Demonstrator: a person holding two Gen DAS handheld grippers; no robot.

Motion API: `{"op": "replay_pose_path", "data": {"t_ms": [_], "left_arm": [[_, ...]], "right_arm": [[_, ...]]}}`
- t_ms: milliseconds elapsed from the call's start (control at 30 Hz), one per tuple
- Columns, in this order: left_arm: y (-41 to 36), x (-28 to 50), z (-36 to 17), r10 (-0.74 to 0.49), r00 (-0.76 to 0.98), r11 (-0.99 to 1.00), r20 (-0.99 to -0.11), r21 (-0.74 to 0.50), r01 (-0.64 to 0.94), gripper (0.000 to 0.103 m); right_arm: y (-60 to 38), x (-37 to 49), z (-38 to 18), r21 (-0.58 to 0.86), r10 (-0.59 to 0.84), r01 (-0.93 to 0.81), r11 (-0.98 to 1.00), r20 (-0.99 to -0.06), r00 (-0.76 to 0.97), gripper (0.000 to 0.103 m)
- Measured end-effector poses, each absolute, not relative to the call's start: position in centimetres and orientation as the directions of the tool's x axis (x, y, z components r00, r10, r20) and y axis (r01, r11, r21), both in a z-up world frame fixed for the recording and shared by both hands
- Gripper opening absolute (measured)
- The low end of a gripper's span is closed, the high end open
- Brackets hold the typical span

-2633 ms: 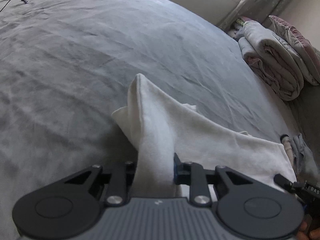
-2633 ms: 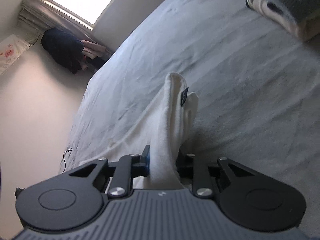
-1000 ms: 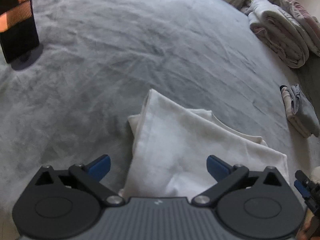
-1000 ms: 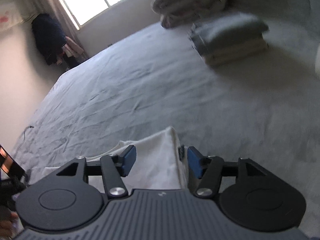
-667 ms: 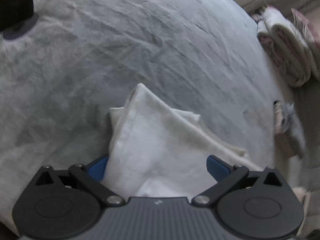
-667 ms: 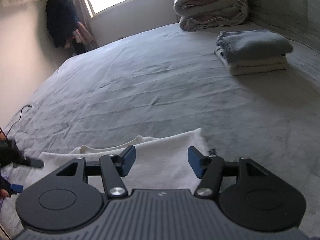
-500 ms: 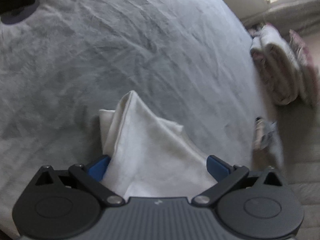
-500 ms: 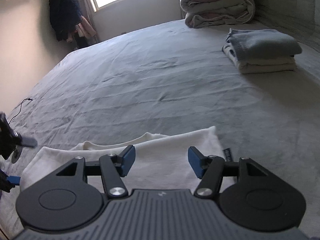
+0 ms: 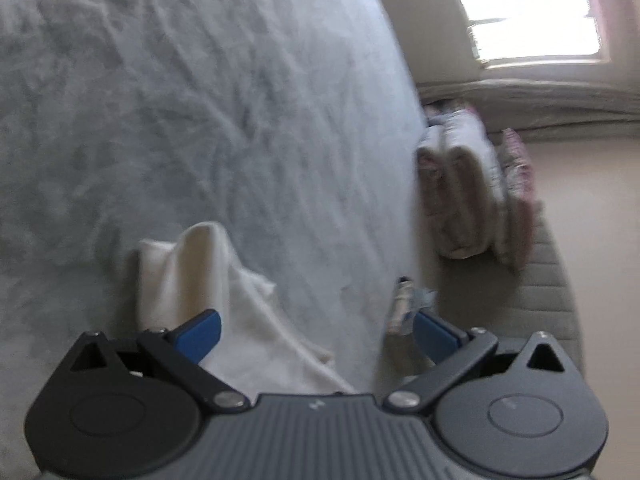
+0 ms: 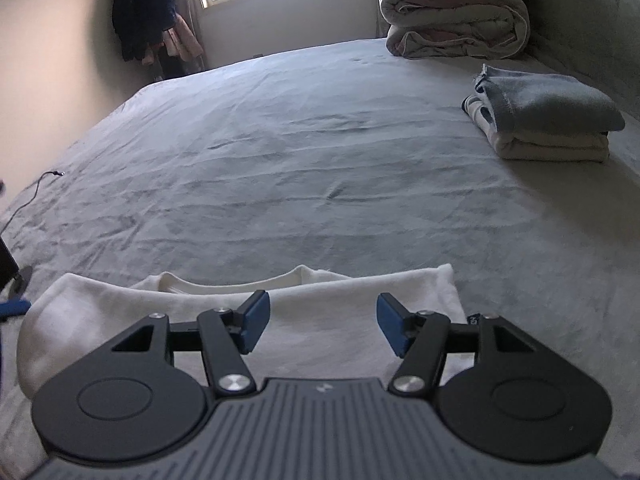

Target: Fold clothes

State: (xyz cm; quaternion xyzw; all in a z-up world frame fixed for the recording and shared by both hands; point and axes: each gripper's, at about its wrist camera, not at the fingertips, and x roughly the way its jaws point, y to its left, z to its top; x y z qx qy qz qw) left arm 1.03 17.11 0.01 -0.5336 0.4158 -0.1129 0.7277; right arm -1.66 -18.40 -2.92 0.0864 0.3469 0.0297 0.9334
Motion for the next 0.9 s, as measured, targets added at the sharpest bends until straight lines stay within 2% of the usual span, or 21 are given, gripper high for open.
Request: {"op": "replay_pose_path", "data": {"t_ms": [167, 367, 533, 567, 633, 733, 833, 900], "left_arm": [[17.5, 0.5, 0.8, -0.609, 0.683, 0.369, -0.404, -0.906, -0.207, 0.102], [12.7, 1.7, 0.7, -0.578, 0.623, 0.613, -0.528, -0.784, -0.095, 0.102], [9.4, 2.7, -0.6, -0.497, 0.589, 0.772, -0.637, -0.635, -0.035, 0.095], [10.0, 2.5, -0.9, -0.499, 0.589, 0.769, -0.636, -0.638, -0.036, 0.095], [11.2, 2.1, -1.3, -0.504, 0.587, 0.764, -0.633, -0.644, -0.038, 0.084], [13.0, 1.4, -2.0, -0.511, 0.586, 0.757, -0.629, -0.653, -0.041, 0.08], [14.8, 0.7, -2.7, -0.518, 0.584, 0.749, -0.625, -0.661, -0.044, 0.081], [16.1, 0.0, -2.7, -0.543, 0.578, 0.726, -0.609, -0.686, -0.041, 0.083]], "right_arm": [[-18.8, -1.7, -2.8, 0.174, 0.099, 0.016, 0.985, -0.632, 0.768, 0.064], [-18.8, -1.9, -2.8, 0.182, 0.11, 0.008, 0.983, -0.628, 0.771, 0.063], [-18.6, -1.5, -3.7, 0.187, 0.133, -0.011, 0.982, -0.654, 0.744, 0.063], [-18.8, -1.4, -4.0, 0.188, 0.134, -0.009, 0.982, -0.664, 0.736, 0.063], [-19.7, -1.2, -4.8, 0.172, 0.121, -0.004, 0.985, -0.679, 0.724, 0.055], [-21.6, -1.3, -5.4, 0.173, 0.123, -0.005, 0.985, -0.681, 0.722, 0.05], [-23.5, -2.2, -4.8, 0.248, 0.183, -0.018, 0.969, -0.661, 0.727, 0.051], [-24.4, -2.9, -4.1, 0.316, 0.23, -0.016, 0.949, -0.655, 0.72, 0.057]]}}
